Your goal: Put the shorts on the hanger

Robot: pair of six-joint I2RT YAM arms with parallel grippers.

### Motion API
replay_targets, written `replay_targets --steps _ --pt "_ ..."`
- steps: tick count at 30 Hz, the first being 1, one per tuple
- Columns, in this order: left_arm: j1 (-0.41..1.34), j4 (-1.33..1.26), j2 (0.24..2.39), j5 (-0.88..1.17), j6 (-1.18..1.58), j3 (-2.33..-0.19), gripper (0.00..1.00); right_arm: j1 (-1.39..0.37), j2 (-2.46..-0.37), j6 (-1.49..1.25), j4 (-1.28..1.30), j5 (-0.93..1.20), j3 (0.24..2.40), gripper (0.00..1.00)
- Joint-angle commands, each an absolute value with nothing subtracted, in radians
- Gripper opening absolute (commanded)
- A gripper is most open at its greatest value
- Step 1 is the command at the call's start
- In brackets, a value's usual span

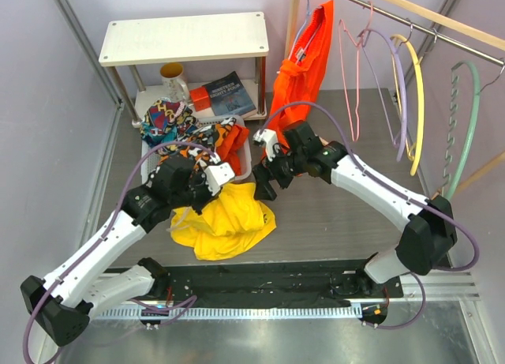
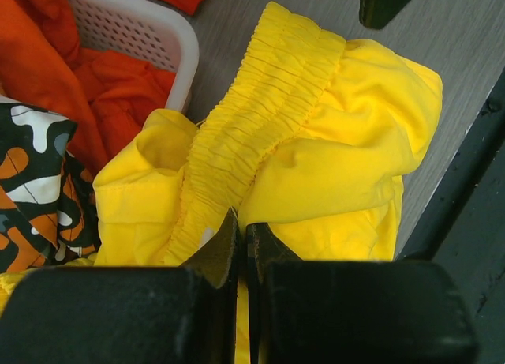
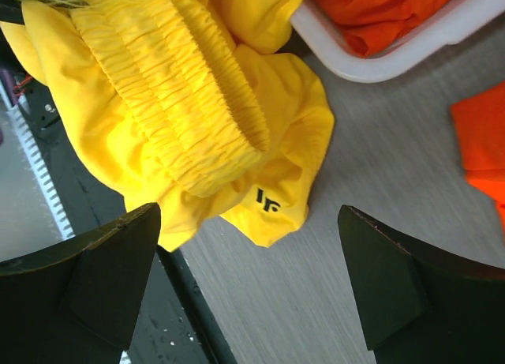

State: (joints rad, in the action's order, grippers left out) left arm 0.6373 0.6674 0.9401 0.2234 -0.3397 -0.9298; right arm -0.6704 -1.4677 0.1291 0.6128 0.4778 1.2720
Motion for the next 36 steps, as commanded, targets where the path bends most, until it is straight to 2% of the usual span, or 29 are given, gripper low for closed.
replay_targets --steps 1,7,9,12,13,14,15,16,18,19,21,22,27,32,36 --pt "0.638 0.588 0.939 0.184 -0.318 -0.94 0.0 -0.673 -1.492 0.019 0.517 0.597 1.243 1.0" --pt "0.638 0.581 0.927 0.204 -0.33 -0.927 0.0 -0.664 -1.635 -0.096 0.483 0.733 1.304 1.0" --pt "0.638 0.583 0.922 0.207 -0.334 -0.911 0.0 -0.657 -1.655 -0.15 0.456 0.777 1.339 0.96" --pt "0.638 0.597 0.931 0.218 -0.341 -0.902 0.0 -0.657 -1.664 -0.173 0.434 0.816 1.364 0.46" --pt "0.638 0.621 0.942 0.231 -0.351 -0.914 0.04 -0.657 -1.661 -0.163 0.439 0.81 1.365 0.27" --pt "0.638 0.685 0.954 0.264 -0.373 -0.957 0.09 -0.657 -1.649 -0.108 0.455 0.792 1.367 0.01" --pt "0.638 0.745 0.995 0.274 -0.382 -0.998 0.2 -0.657 -1.637 -0.066 0.509 0.773 1.364 0.01" --pt "0.635 0.806 1.02 0.296 -0.396 -1.04 0.36 -0.654 -1.625 -0.016 0.549 0.715 1.361 0.01" --pt "0.597 0.98 1.052 0.43 -0.455 -1.147 0.48 -0.653 -1.557 0.155 0.647 0.643 1.326 0.01" --pt "0.518 1.005 1.045 0.477 -0.463 -1.164 0.58 -0.649 -1.521 0.208 0.661 0.608 1.301 0.01" --pt "0.404 1.041 1.013 0.582 -0.52 -1.184 0.69 -0.644 -1.406 0.283 0.661 0.51 1.211 0.01" --pt "0.318 1.057 0.996 0.589 -0.55 -1.199 0.78 -0.646 -1.37 0.355 0.655 0.487 1.183 0.01" --pt "0.18 1.221 1.058 0.6 -0.845 -1.262 0.84 -0.649 -1.263 0.498 0.615 0.379 1.083 0.01" --pt "0.176 1.258 1.081 0.595 -1.174 -1.238 0.88 -0.652 -1.25 0.575 0.598 0.367 1.071 0.01" --pt "0.178 1.195 1.072 0.609 -1.319 -1.166 0.91 -0.655 -1.23 0.609 0.581 0.353 1.058 0.01"
